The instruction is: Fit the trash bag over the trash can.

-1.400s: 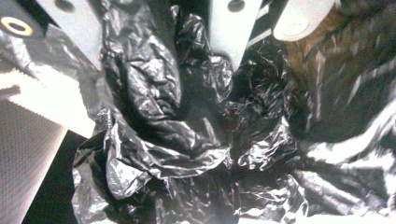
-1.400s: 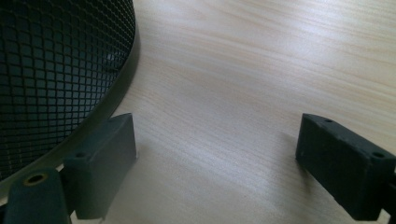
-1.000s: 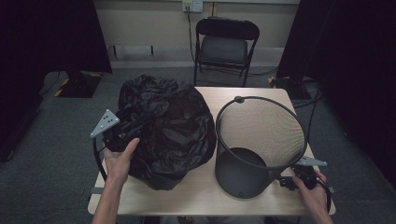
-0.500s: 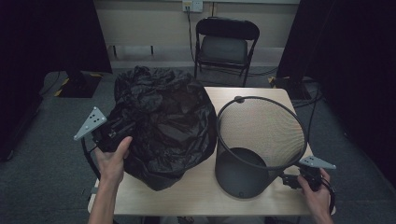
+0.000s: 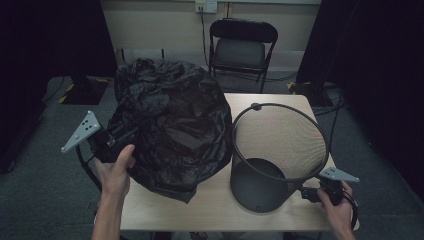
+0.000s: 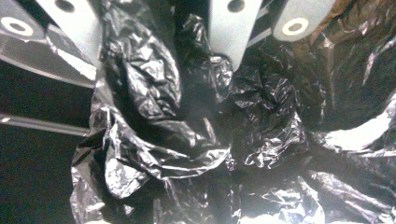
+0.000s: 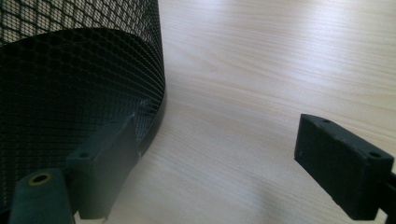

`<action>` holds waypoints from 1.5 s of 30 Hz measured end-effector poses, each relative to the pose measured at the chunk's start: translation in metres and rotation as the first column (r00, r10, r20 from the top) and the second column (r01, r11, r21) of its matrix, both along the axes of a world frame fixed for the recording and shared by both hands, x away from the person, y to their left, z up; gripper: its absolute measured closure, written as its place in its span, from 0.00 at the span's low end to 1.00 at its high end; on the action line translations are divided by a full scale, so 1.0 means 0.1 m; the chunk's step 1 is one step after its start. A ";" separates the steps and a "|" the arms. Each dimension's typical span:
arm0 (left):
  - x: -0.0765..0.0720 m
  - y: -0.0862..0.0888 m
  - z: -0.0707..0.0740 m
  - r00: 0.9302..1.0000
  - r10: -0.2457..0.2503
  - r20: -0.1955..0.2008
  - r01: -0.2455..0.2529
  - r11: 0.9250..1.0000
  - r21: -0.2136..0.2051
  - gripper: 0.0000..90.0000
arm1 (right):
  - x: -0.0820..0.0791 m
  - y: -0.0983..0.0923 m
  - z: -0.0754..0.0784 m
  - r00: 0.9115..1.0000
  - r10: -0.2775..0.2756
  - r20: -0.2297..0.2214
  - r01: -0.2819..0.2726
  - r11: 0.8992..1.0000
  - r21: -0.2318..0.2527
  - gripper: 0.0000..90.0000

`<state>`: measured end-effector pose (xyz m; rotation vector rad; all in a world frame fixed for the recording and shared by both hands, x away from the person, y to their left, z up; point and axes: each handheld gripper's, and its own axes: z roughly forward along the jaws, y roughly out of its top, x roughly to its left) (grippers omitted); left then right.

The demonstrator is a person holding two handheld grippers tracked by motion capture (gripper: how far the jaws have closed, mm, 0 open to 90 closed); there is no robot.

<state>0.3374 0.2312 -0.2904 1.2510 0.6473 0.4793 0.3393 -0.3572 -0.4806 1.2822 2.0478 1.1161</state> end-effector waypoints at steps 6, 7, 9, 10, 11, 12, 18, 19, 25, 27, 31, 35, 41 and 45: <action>-0.02 -0.04 0.13 0.999 -0.024 0.031 0.025 0.999 -0.026 0.86 | -0.01 0.01 0.01 1.000 0.008 0.007 -0.008 1.000 0.007 0.14; -0.02 -0.04 0.15 0.999 -0.035 0.035 0.037 0.999 -0.040 0.86 | -0.01 0.01 0.01 1.000 0.009 0.009 -0.009 1.000 0.007 0.14; -0.04 -0.04 0.20 0.998 -0.039 0.050 0.042 0.998 -0.055 0.86 | -0.01 0.01 0.01 1.000 0.008 0.011 -0.008 1.000 0.006 0.14; -0.05 -0.05 0.22 0.998 -0.042 0.054 0.045 0.997 -0.059 0.86 | -0.01 0.01 0.02 1.000 0.008 0.012 -0.008 1.000 0.006 0.14; -0.06 -0.05 0.25 0.997 -0.044 0.061 0.048 0.997 -0.064 0.86 | -0.01 0.01 0.02 1.000 0.008 0.014 -0.008 1.000 0.006 0.14; -0.06 -0.05 0.27 0.997 -0.047 0.068 0.052 0.996 -0.068 0.86 | -0.02 0.01 0.02 1.000 0.007 0.015 -0.007 1.000 0.007 0.14; -0.14 -0.13 0.32 0.990 -0.091 0.107 0.101 0.991 -0.093 0.86 | -0.02 0.01 0.03 0.999 0.003 0.032 -0.004 1.000 0.015 0.16; -0.14 -0.14 0.33 0.989 -0.096 0.110 0.107 0.990 -0.095 0.86 | -0.03 0.01 0.04 0.999 0.002 0.034 -0.002 1.000 0.014 0.16; -0.13 -0.22 0.35 0.983 -0.143 0.118 0.159 0.978 -0.137 0.86 | -0.03 0.02 0.04 0.999 -0.001 0.038 0.001 1.000 0.011 0.16; -0.12 -0.26 0.34 0.981 -0.155 0.120 0.170 0.977 -0.130 0.86 | -0.03 0.02 0.04 0.999 -0.003 0.039 0.003 1.000 0.013 0.16; -0.10 -0.34 0.29 0.978 -0.178 0.109 0.191 0.973 -0.131 0.86 | -0.02 0.04 0.04 0.999 -0.001 0.043 0.001 1.000 0.019 0.18; -0.07 -0.42 0.24 0.975 -0.201 0.095 0.212 0.969 -0.129 0.86 | -0.02 0.09 0.05 0.999 0.011 0.049 -0.012 1.000 0.023 0.19; -0.04 -0.48 0.24 0.968 -0.232 0.093 0.244 0.957 -0.156 0.86 | 0.01 0.17 0.10 0.997 0.011 0.074 -0.014 0.999 0.036 0.19; -0.06 -0.51 0.30 0.960 -0.258 0.110 0.274 0.946 -0.171 0.86 | 0.03 0.20 0.18 0.994 -0.005 0.113 -0.003 0.997 0.074 0.20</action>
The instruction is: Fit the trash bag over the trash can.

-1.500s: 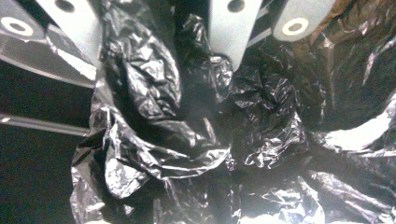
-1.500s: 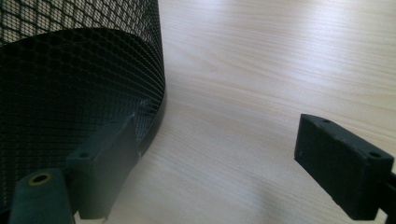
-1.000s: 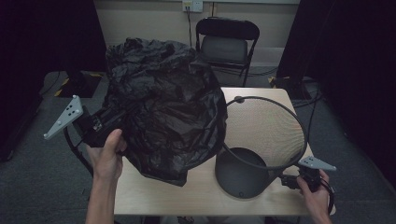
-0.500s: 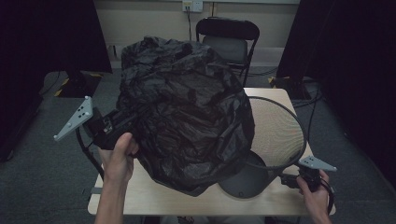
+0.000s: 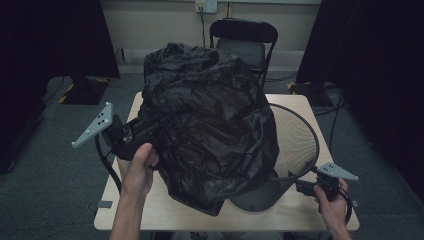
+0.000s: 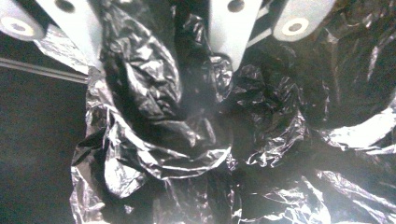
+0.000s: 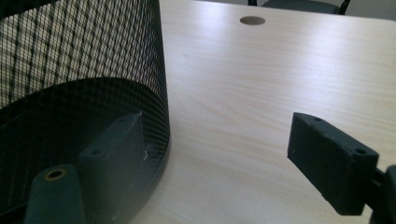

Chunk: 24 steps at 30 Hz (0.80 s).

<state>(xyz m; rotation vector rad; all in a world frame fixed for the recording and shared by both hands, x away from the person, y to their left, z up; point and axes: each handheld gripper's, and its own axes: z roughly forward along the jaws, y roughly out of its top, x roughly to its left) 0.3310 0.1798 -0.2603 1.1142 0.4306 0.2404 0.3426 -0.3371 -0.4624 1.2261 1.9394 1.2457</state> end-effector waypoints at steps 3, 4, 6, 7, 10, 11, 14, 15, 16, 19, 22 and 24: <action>-0.03 -0.02 0.04 1.000 -0.009 0.011 0.009 1.000 -0.007 0.86 | 0.03 0.05 0.02 1.000 0.007 0.008 -0.007 1.000 0.003 0.20; -0.03 -0.03 0.04 1.000 -0.013 0.016 0.013 1.000 -0.004 0.86 | 0.03 0.07 0.02 1.000 0.010 0.007 -0.010 1.000 0.006 0.20; -0.04 -0.04 0.05 1.000 -0.015 0.018 0.015 1.000 0.003 0.86 | 0.04 0.11 0.02 1.000 0.020 0.003 -0.020 1.000 0.006 0.20; -0.04 -0.05 0.04 1.000 -0.018 0.016 0.018 1.000 0.005 0.86 | 0.05 0.14 0.02 1.000 0.026 0.004 -0.026 1.000 0.004 0.20; -0.02 -0.08 0.02 1.000 -0.024 0.011 0.024 1.000 0.015 0.86 | 0.08 0.22 0.03 0.999 0.034 0.006 -0.034 0.999 0.006 0.20; -0.02 -0.10 0.01 1.000 -0.027 0.008 0.027 0.999 0.021 0.86 | 0.10 0.25 0.04 0.999 0.036 0.008 -0.036 0.999 0.008 0.20; -0.01 -0.13 0.00 1.000 -0.030 0.004 0.030 0.999 0.038 0.86 | 0.13 0.32 0.07 0.999 0.048 0.019 -0.048 0.999 0.013 0.20; 0.00 -0.14 -0.01 0.999 -0.037 0.002 0.037 0.999 0.035 0.86 | 0.13 0.34 0.07 0.999 0.046 0.020 -0.046 0.999 0.017 0.20; 0.00 -0.15 -0.01 0.999 -0.039 0.000 0.039 0.999 0.035 0.86 | 0.14 0.36 0.08 0.999 0.045 0.024 -0.046 0.999 0.018 0.20; 0.00 -0.19 -0.01 0.998 -0.055 -0.003 0.055 0.998 0.036 0.86 | 0.16 0.43 0.08 0.998 0.060 0.028 -0.060 0.998 0.018 0.20; -0.01 -0.22 0.01 0.996 -0.086 0.006 0.086 0.996 0.019 0.86 | 0.18 0.49 0.08 0.997 0.075 0.025 -0.076 0.997 0.025 0.20; -0.02 -0.23 0.04 0.997 -0.082 0.012 0.082 0.996 0.027 0.86 | 0.19 0.54 0.08 0.996 0.081 0.025 -0.081 0.996 0.026 0.20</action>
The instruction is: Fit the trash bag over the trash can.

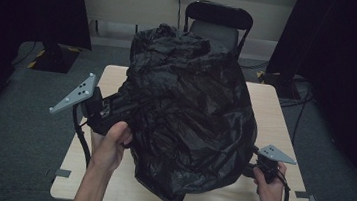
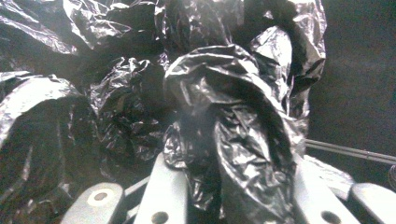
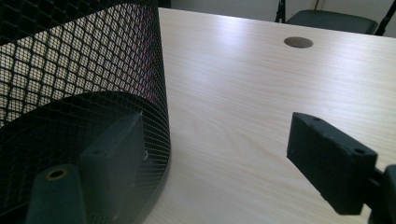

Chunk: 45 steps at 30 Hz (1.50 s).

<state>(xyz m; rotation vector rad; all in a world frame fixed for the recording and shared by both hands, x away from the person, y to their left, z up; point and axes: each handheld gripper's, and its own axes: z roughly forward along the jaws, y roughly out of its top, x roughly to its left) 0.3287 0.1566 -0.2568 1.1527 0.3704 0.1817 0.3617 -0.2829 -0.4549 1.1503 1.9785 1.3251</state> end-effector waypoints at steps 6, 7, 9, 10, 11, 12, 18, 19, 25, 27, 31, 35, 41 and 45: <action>-0.08 -0.06 0.06 1.000 -0.017 0.025 0.016 0.999 0.030 0.86 | 0.01 0.13 0.00 1.000 0.023 -0.004 -0.023 1.000 0.000 0.20; -0.08 -0.08 0.06 0.999 -0.021 0.025 0.020 0.999 0.039 0.86 | 0.02 0.15 0.00 1.000 0.025 -0.003 -0.025 1.000 -0.002 0.20; -0.09 -0.10 0.06 0.999 -0.024 0.022 0.023 0.999 0.045 0.86 | 0.02 0.20 0.00 0.999 0.037 -0.002 -0.037 0.999 -0.005 0.20; -0.09 -0.11 0.05 1.000 -0.012 0.025 0.011 0.998 0.057 0.86 | 0.02 0.23 0.00 0.999 0.043 -0.001 -0.043 0.999 -0.006 0.20; -0.09 -0.11 0.05 1.000 0.008 0.030 -0.010 0.997 0.080 0.86 | 0.02 0.26 0.00 0.999 0.047 0.002 -0.047 0.999 -0.009 0.20; -0.09 -0.12 0.04 0.999 0.024 0.033 -0.027 0.995 0.099 0.85 | 0.02 0.29 0.00 0.998 0.056 0.005 -0.056 0.998 -0.011 0.21; -0.05 -0.08 -0.06 0.999 0.048 0.012 -0.050 0.987 0.156 0.85 | 0.00 0.43 -0.01 0.995 0.097 0.001 -0.097 0.995 -0.007 0.20; -0.05 -0.07 -0.08 0.999 0.049 0.007 -0.049 0.985 0.163 0.85 | -0.01 0.44 -0.01 0.995 0.103 0.001 -0.103 0.995 -0.009 0.20; -0.02 -0.06 -0.17 0.996 0.084 -0.026 -0.074 0.963 0.260 0.84 | -0.01 0.44 0.01 0.994 0.107 -0.010 -0.107 0.994 -0.008 0.13; -0.02 -0.05 -0.20 0.993 0.119 -0.021 -0.107 0.948 0.301 0.82 | -0.02 0.42 0.03 0.995 0.100 -0.010 -0.100 0.995 -0.006 0.13; 0.01 -0.05 -0.27 0.986 0.162 -0.042 -0.139 0.930 0.340 0.69 | -0.04 0.33 0.11 0.997 0.077 0.008 -0.077 0.997 -0.003 0.13; 0.01 -0.01 -0.31 0.981 0.187 -0.052 -0.159 0.926 0.342 0.50 | -0.08 0.25 0.21 0.999 0.035 0.016 -0.036 0.999 0.005 0.13; 0.00 0.09 -0.31 0.975 0.211 -0.070 -0.178 0.929 0.324 0.28 | -0.19 0.17 0.37 0.998 0.034 0.050 -0.034 0.999 -0.011 0.14; -0.01 0.16 -0.31 0.972 0.221 -0.086 -0.179 0.922 0.344 0.24 | -0.23 0.12 0.45 0.998 0.041 0.046 -0.040 0.999 -0.028 0.15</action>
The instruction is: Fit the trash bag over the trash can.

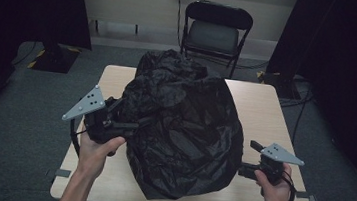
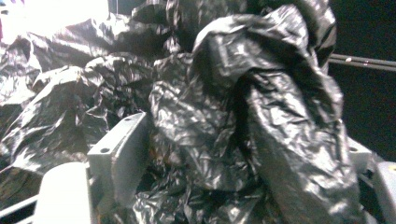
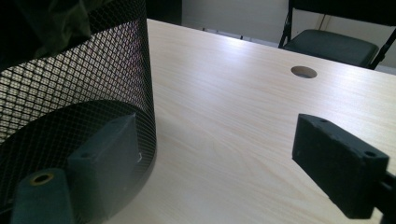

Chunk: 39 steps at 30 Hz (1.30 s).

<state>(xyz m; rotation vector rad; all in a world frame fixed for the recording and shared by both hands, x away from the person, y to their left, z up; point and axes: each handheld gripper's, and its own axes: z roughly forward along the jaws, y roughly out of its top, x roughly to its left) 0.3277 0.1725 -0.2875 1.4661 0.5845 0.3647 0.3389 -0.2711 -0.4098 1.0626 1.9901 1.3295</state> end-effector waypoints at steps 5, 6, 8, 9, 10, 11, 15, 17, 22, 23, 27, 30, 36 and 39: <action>-0.01 0.06 -0.01 1.000 0.005 -0.011 -0.005 1.000 0.030 0.19 | -0.02 -0.05 0.10 1.000 0.002 -0.017 -0.001 1.000 0.009 0.19; -0.01 0.06 -0.01 1.000 0.006 -0.010 -0.005 1.000 0.026 0.19 | -0.03 -0.07 0.13 1.000 -0.002 -0.008 0.002 1.000 0.010 0.19; 0.00 0.05 -0.02 1.000 0.007 -0.010 -0.006 1.000 0.014 0.19 | -0.05 -0.10 0.21 0.999 -0.025 0.021 0.025 1.000 0.018 0.19; 0.01 0.05 -0.02 1.000 0.004 -0.006 -0.004 1.000 0.015 0.19 | -0.06 -0.12 0.27 0.999 -0.037 0.035 0.036 0.999 0.023 0.19; 0.02 0.04 -0.03 1.000 0.004 -0.006 -0.004 1.000 0.015 0.19 | -0.06 -0.15 0.30 0.999 -0.029 0.046 0.027 0.999 0.035 0.19; 0.02 0.02 -0.03 1.000 0.008 -0.005 -0.008 1.000 0.014 0.19 | -0.07 -0.17 0.35 0.998 -0.021 0.055 0.018 0.998 0.056 0.18; 0.05 -0.03 -0.04 1.000 0.009 -0.001 -0.009 1.000 0.027 0.20 | -0.08 -0.25 0.54 0.995 -0.036 0.090 0.028 0.996 0.082 0.16; 0.06 -0.05 -0.04 1.000 0.004 -0.002 -0.004 1.000 0.025 0.24 | -0.08 -0.27 0.62 0.993 -0.043 0.109 0.034 0.996 0.084 0.16; 0.08 -0.09 -0.06 1.000 -0.006 0.002 0.006 0.999 0.042 0.31 | -0.12 -0.31 0.83 0.984 -0.042 0.170 0.023 0.993 0.117 0.22; 0.08 -0.10 -0.06 1.000 -0.010 0.004 0.010 0.999 0.044 0.34 | -0.12 -0.31 0.87 0.983 -0.039 0.180 0.016 0.992 0.126 0.23; 0.08 -0.14 -0.07 1.000 -0.026 0.007 0.026 0.998 0.057 0.40 | -0.13 -0.18 1.00 0.977 0.003 0.215 -0.032 0.991 0.132 0.25; 0.08 -0.17 -0.07 0.999 -0.037 0.015 0.036 0.996 0.076 0.42 | -0.10 -0.04 1.12 0.969 0.033 0.244 -0.073 0.985 0.156 0.16; 0.08 -0.22 -0.08 0.999 -0.053 0.014 0.051 0.996 0.080 0.45 | -0.01 0.27 1.29 0.958 0.150 0.243 -0.194 0.966 0.170 0.13; 0.08 -0.23 -0.08 0.998 -0.056 0.016 0.055 0.995 0.083 0.45 | 0.03 0.42 1.31 0.955 0.194 0.224 -0.231 0.961 0.153 0.15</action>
